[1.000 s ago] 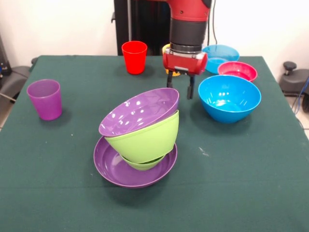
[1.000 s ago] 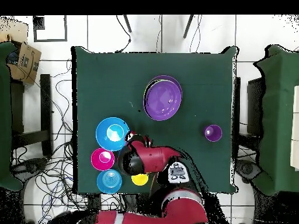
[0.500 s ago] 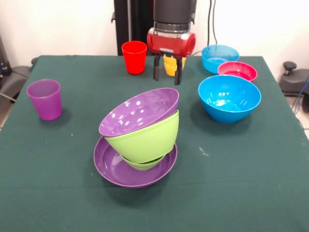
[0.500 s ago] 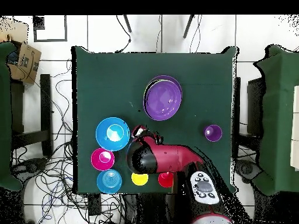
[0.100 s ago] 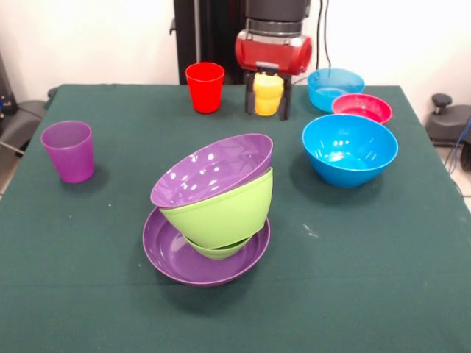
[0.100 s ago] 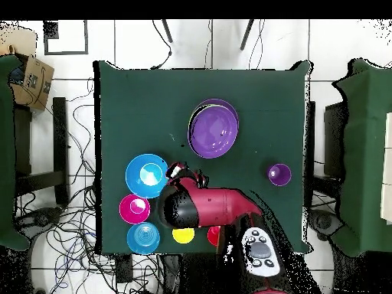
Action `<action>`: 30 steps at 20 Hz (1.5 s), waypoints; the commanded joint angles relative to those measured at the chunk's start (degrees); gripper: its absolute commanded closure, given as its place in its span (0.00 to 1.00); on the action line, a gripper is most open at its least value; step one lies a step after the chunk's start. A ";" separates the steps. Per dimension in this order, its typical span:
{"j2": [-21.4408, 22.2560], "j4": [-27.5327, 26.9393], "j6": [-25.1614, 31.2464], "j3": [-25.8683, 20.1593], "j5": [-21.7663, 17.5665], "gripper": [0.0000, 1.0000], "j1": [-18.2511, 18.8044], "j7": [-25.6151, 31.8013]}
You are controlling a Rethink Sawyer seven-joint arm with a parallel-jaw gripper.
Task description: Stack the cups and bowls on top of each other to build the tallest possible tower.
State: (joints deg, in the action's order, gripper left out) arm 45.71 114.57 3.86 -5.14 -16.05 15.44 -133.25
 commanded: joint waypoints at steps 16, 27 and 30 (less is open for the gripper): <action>-7.55 0.94 2.65 0.97 6.85 0.00 -14.87 -5.91; -21.97 -7.18 -10.17 3.55 2.76 0.00 -14.58 -3.02; -21.55 -6.80 -9.44 1.78 1.08 0.00 -11.52 -1.25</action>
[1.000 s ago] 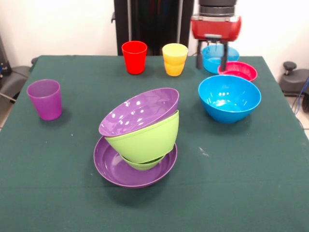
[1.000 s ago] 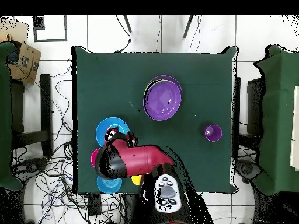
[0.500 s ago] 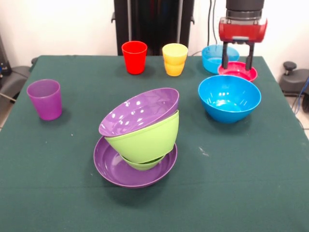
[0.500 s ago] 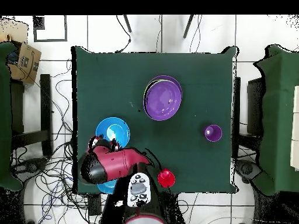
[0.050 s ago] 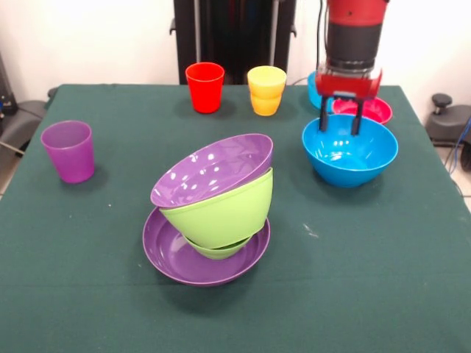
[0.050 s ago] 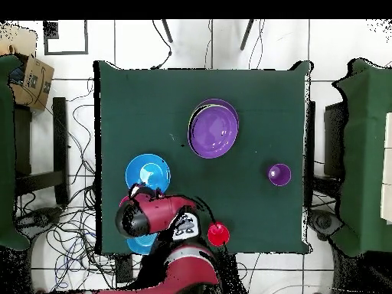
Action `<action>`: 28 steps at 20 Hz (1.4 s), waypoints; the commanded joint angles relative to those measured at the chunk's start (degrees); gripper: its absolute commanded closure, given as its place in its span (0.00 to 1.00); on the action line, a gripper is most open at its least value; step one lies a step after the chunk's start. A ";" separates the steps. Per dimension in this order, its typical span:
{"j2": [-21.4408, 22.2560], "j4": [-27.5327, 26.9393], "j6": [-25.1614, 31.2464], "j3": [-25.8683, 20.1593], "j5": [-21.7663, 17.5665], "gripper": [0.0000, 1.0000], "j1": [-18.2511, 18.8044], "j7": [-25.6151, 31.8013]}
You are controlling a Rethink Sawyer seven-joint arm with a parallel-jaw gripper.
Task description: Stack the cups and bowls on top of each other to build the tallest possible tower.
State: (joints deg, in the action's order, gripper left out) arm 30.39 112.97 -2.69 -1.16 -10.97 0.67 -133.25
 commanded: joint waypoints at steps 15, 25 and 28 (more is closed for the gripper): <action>5.92 -1.51 11.56 -11.83 -5.83 0.00 15.99 3.83; 10.58 0.82 14.88 -12.27 -5.04 0.00 14.86 2.04; 13.33 2.41 17.13 -13.20 -4.09 0.00 14.95 1.87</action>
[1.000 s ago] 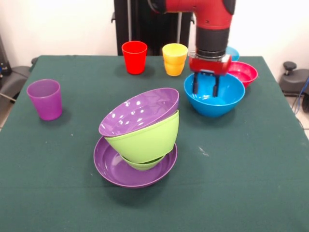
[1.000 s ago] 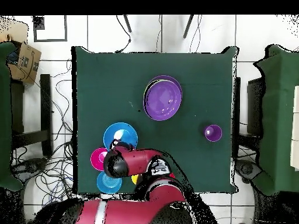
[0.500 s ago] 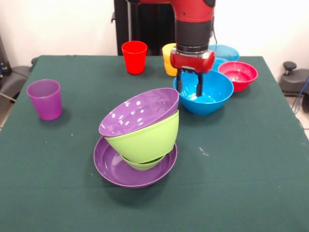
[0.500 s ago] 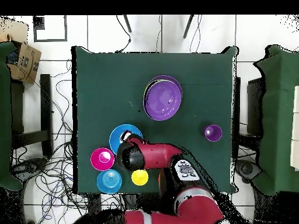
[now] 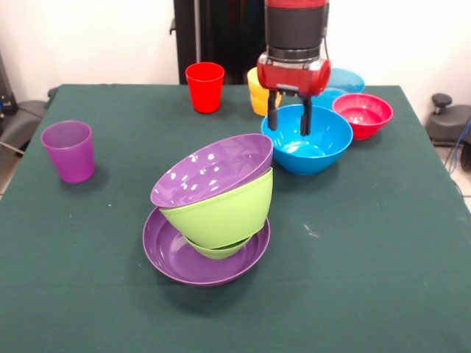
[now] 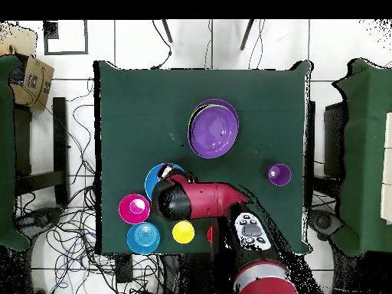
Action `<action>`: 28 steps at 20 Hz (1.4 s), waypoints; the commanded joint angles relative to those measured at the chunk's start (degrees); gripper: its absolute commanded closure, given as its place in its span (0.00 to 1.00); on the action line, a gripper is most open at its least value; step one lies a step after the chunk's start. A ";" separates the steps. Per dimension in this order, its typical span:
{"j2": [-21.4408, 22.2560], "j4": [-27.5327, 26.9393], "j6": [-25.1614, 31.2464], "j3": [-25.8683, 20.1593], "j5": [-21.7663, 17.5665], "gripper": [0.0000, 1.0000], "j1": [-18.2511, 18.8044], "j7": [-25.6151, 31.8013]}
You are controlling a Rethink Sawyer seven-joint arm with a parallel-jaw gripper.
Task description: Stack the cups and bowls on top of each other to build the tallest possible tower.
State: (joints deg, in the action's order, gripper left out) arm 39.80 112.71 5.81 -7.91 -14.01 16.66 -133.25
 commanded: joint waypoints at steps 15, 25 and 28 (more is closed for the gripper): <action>0.45 3.38 4.10 -3.16 -4.03 0.00 -3.55 -0.55; 2.68 8.97 2.12 -4.53 -7.14 0.00 1.47 0.64; 2.45 9.79 1.50 -5.45 -8.09 0.00 3.30 0.94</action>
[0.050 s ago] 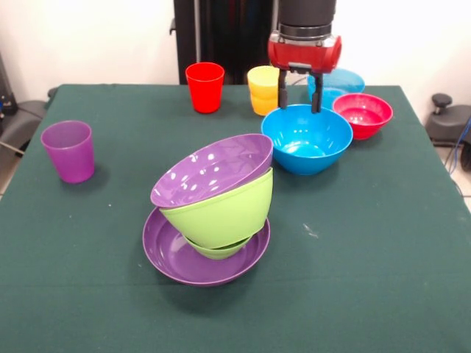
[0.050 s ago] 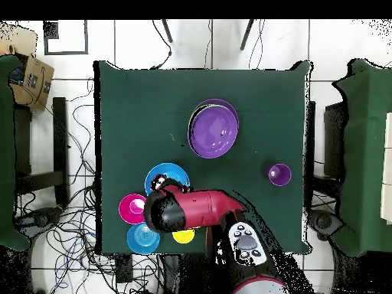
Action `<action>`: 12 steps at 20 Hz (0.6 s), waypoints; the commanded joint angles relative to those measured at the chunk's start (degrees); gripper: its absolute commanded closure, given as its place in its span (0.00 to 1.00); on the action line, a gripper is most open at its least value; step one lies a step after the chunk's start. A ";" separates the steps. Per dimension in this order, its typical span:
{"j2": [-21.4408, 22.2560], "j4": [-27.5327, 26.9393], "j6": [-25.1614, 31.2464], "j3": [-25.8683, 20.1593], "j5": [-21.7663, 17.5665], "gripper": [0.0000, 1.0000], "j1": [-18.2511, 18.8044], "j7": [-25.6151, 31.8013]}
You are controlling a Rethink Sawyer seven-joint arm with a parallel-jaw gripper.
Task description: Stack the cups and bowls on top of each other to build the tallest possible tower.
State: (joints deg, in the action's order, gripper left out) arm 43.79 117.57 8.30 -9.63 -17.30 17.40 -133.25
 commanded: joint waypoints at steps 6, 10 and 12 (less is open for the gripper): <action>0.24 7.19 -0.04 -5.62 -5.91 0.00 6.47 2.19; 4.22 10.75 2.81 -9.31 -6.18 0.00 12.42 4.39; 3.79 10.72 2.89 -9.59 -6.89 0.00 13.77 4.68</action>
State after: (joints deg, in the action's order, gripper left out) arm 45.90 123.33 8.29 -12.67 -20.09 27.40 -133.25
